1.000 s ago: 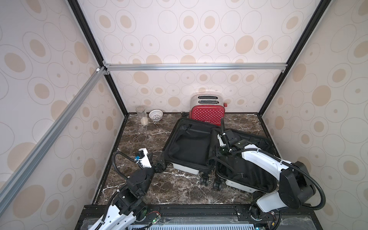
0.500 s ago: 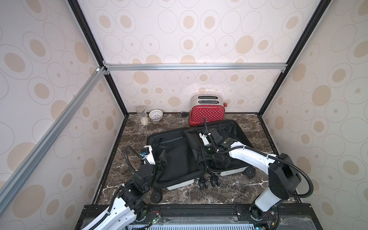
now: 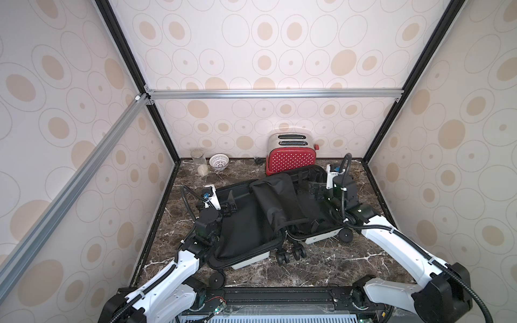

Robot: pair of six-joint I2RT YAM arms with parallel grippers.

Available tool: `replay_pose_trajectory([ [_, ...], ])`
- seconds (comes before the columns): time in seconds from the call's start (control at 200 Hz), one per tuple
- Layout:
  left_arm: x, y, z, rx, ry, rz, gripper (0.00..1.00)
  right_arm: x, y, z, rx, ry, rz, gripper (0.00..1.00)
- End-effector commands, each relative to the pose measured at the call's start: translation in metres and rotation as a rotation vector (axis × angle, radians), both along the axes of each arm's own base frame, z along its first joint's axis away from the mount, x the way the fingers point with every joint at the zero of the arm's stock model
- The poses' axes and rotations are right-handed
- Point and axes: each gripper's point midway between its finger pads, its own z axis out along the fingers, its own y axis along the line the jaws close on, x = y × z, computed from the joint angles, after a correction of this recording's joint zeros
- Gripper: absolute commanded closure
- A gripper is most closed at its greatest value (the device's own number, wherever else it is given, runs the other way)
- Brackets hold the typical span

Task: Open the suitcase zippers
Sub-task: Reset both arms

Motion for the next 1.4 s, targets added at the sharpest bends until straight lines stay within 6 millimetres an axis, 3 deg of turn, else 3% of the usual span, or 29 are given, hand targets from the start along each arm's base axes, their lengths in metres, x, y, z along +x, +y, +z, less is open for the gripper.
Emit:
replay_pose_trajectory([
  [0.0, 0.0, 0.029, 0.021, 0.101, -0.152, 0.136, 0.01, 0.005, -0.041, -0.01, -0.204, -0.128, -0.088, 0.0],
  [0.08, -0.01, 0.052, 0.002, 0.168, -0.176, 0.224, 0.01, 0.004, -0.06, -0.032, -0.246, -0.12, -0.116, 0.0],
  [0.14, -0.013, 0.07, -0.014, 0.164, -0.169, 0.276, 0.02, 0.005, -0.087, -0.052, -0.24, -0.074, -0.182, 0.0],
  [0.22, -0.008, 0.078, -0.041, 0.176, -0.125, 0.269, 0.01, 0.005, -0.105, -0.073, -0.249, -0.041, -0.235, 0.0],
  [0.25, -0.009, 0.081, -0.042, 0.198, -0.14, 0.282, 0.01, 0.005, -0.11, -0.08, -0.256, -0.038, -0.255, 0.0],
  [0.335, -0.005, 0.072, -0.036, 0.223, -0.17, 0.21, 0.01, 0.005, -0.113, -0.094, -0.252, -0.057, -0.269, 0.0],
  [0.395, -0.004, 0.085, -0.032, 0.197, -0.185, 0.261, 0.01, 0.007, -0.115, -0.106, -0.23, -0.05, -0.279, 0.0],
  [0.58, 0.0, 0.09, -0.072, 0.234, -0.056, 0.175, 0.01, 0.019, -0.115, -0.14, -0.201, -0.05, -0.251, 0.0],
  [0.655, -0.008, 0.092, -0.067, 0.201, -0.146, 0.152, 0.02, 0.019, -0.115, -0.14, -0.192, -0.064, -0.247, 0.0],
  [0.73, -0.002, 0.088, -0.086, 0.203, -0.118, 0.119, 0.01, 0.02, -0.111, -0.141, -0.186, -0.054, -0.212, 0.0],
  [0.77, -0.003, 0.086, -0.077, 0.215, -0.181, 0.118, 0.02, 0.022, -0.111, -0.141, -0.186, -0.065, -0.21, 0.0],
  [0.82, -0.003, 0.09, -0.084, 0.196, -0.129, 0.126, 0.02, 0.022, -0.111, -0.143, -0.18, -0.03, -0.208, 0.0],
  [0.9, 0.013, 0.113, -0.093, 0.156, -0.065, 0.256, 0.01, 0.022, -0.112, -0.143, -0.18, -0.037, -0.207, 0.0],
  [0.97, 0.028, 0.11, -0.104, 0.164, 0.018, 0.225, 0.01, 0.022, -0.112, -0.143, -0.181, -0.034, -0.207, 0.0],
  [1.396, 0.031, 0.107, -0.102, 0.179, 0.01, 0.215, 0.01, 0.022, -0.111, -0.143, -0.178, -0.028, -0.207, 0.0],
])
